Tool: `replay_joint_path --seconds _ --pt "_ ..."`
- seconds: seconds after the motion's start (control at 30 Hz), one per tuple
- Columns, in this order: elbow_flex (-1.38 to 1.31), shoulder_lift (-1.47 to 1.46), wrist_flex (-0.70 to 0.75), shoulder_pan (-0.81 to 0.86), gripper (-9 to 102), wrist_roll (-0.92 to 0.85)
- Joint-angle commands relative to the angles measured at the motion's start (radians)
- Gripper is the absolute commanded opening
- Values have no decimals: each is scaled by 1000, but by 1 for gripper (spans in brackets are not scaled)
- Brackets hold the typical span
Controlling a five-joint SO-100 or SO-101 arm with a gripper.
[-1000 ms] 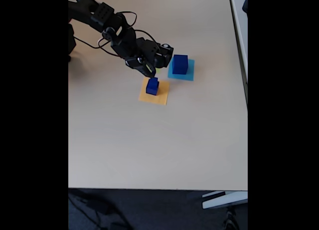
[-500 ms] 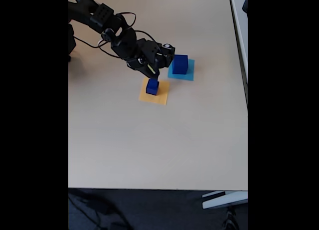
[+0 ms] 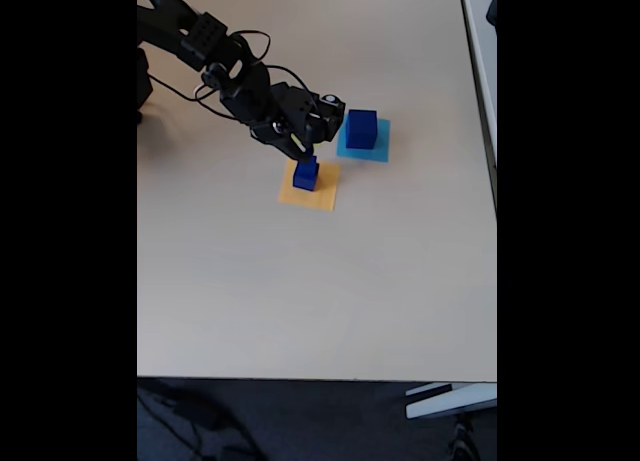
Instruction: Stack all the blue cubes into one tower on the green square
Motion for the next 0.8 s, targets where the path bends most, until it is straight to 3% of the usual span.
replay_joint_path --seconds 0.0,0.77 --pt "-6 17 -21 2 2 3" --pt "29 8 -74 -5 2 21"
